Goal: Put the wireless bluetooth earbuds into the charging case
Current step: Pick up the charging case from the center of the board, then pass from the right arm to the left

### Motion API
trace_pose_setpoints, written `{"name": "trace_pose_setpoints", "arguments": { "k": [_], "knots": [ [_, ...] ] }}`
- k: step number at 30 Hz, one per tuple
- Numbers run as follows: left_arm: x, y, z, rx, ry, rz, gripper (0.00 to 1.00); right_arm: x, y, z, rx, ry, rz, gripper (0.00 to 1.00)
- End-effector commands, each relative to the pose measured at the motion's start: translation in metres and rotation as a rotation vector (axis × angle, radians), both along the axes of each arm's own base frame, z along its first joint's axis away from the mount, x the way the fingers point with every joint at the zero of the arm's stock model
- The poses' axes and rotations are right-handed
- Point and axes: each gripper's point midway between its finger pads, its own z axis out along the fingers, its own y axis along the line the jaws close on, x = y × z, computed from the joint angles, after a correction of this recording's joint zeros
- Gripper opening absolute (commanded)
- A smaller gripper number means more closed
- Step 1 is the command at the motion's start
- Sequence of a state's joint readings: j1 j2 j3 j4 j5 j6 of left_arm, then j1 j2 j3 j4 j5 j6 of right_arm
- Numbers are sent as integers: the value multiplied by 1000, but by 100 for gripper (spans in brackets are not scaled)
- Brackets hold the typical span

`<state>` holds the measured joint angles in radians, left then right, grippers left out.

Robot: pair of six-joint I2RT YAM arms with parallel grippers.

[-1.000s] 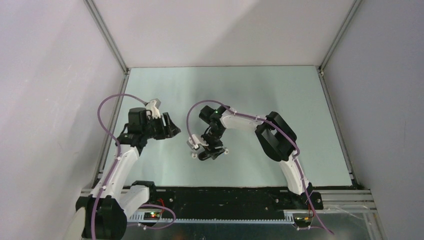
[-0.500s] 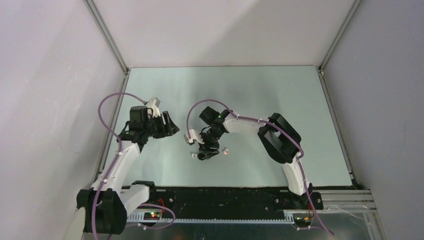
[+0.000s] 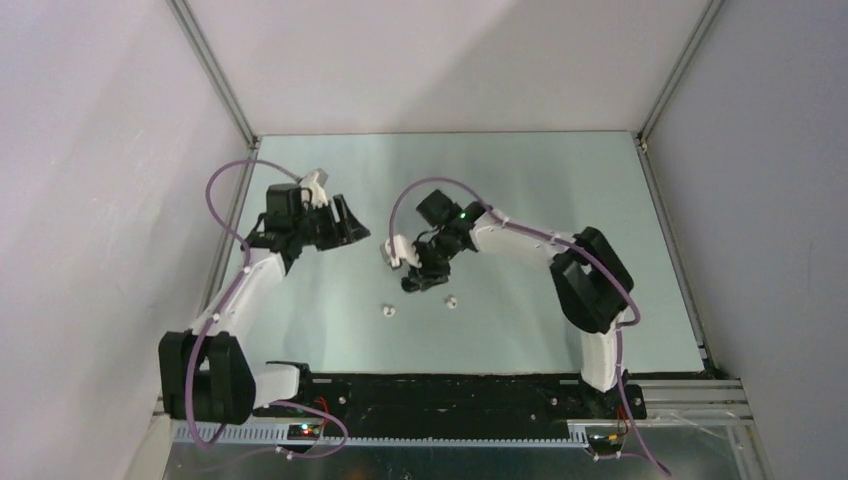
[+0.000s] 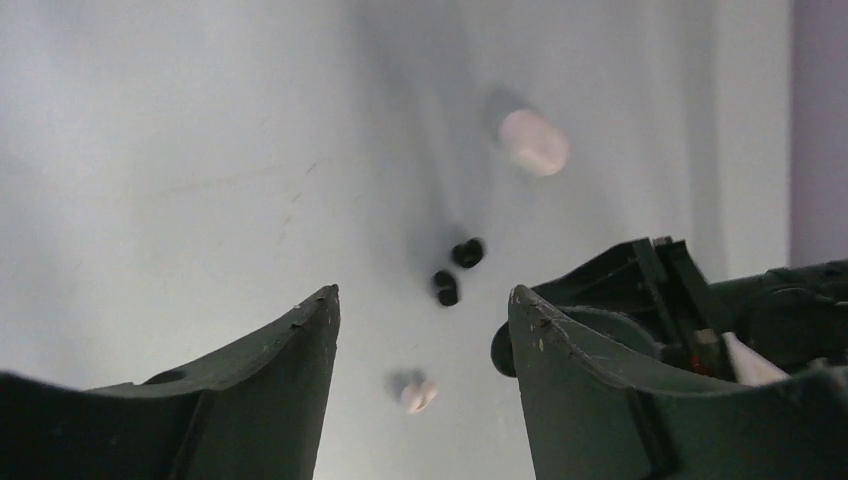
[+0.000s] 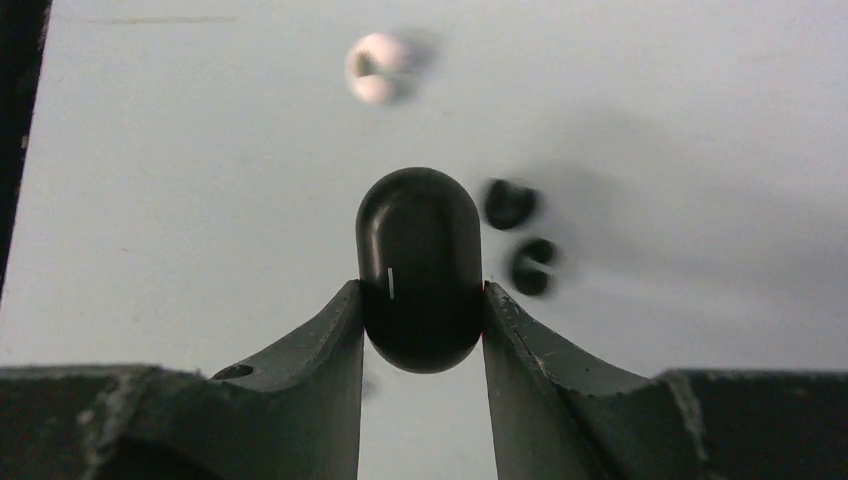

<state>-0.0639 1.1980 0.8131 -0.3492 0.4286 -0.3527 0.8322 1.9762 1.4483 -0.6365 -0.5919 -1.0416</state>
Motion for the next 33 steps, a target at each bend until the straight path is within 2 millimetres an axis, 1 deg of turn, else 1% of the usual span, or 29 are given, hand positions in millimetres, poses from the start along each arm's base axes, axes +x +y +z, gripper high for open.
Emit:
{"name": "trace_pose_setpoints", "arguments": {
  "k": [1, 2, 3, 4, 5, 6, 7, 8, 9, 11, 13, 14, 15, 16, 17, 18, 19, 20, 21, 22, 24, 30, 33],
  "knots": [
    [41, -42, 78, -138, -210, -140, 67, 52, 3, 127, 203, -213, -79, 27],
    [45, -53, 103, -172, -261, -193, 67, 65, -3, 149, 237, -245, -122, 27],
    [49, -63, 111, -196, -277, -230, 67, 72, -8, 159, 253, -243, -169, 27],
    [51, -73, 132, -231, -316, -291, 67, 87, -16, 178, 287, -268, -244, 27],
    [51, -82, 147, -250, -361, -333, 67, 93, -20, 186, 305, -280, -280, 27],
    [49, -90, 164, -281, -396, -394, 67, 105, -29, 204, 342, -300, -342, 28],
    [48, -97, 176, -299, -432, -430, 67, 112, -39, 218, 371, -318, -380, 28],
    [42, -104, 187, -326, -454, -497, 67, 117, -42, 228, 403, -321, -414, 28],
    [39, -111, 193, -332, -487, -547, 67, 120, -48, 239, 426, -336, -434, 29],
    [31, -122, 203, -334, -531, -636, 67, 124, -52, 253, 455, -368, -459, 29],
    [29, -133, 202, -336, -538, -683, 67, 126, -52, 264, 474, -404, -462, 29],
    [31, -136, 202, -340, -535, -696, 67, 128, -51, 270, 488, -425, -461, 29],
    [30, -142, 206, -343, -544, -713, 67, 127, -51, 275, 499, -438, -458, 29],
    [32, -145, 202, -349, -532, -727, 66, 128, -50, 278, 509, -451, -454, 30],
    [32, -150, 207, -352, -542, -744, 65, 127, -49, 281, 517, -459, -448, 30],
    [35, -153, 203, -358, -528, -755, 64, 128, -48, 283, 520, -472, -443, 30],
    [37, -155, 207, -360, -536, -763, 64, 127, -46, 284, 524, -478, -437, 30],
    [41, -157, 202, -363, -522, -763, 63, 128, -45, 286, 529, -489, -437, 30],
    [43, -158, 204, -364, -525, -763, 63, 128, -44, 287, 533, -492, -436, 30],
    [46, -159, 200, -368, -511, -763, 62, 129, -43, 289, 540, -500, -439, 30],
    [48, -161, 199, -374, -504, -766, 62, 130, -42, 292, 548, -504, -446, 30],
    [50, -163, 195, -392, -477, -775, 60, 134, -41, 298, 569, -522, -470, 30],
    [49, -164, 195, -398, -471, -785, 56, 135, -40, 299, 568, -532, -470, 30]
  ]
}}
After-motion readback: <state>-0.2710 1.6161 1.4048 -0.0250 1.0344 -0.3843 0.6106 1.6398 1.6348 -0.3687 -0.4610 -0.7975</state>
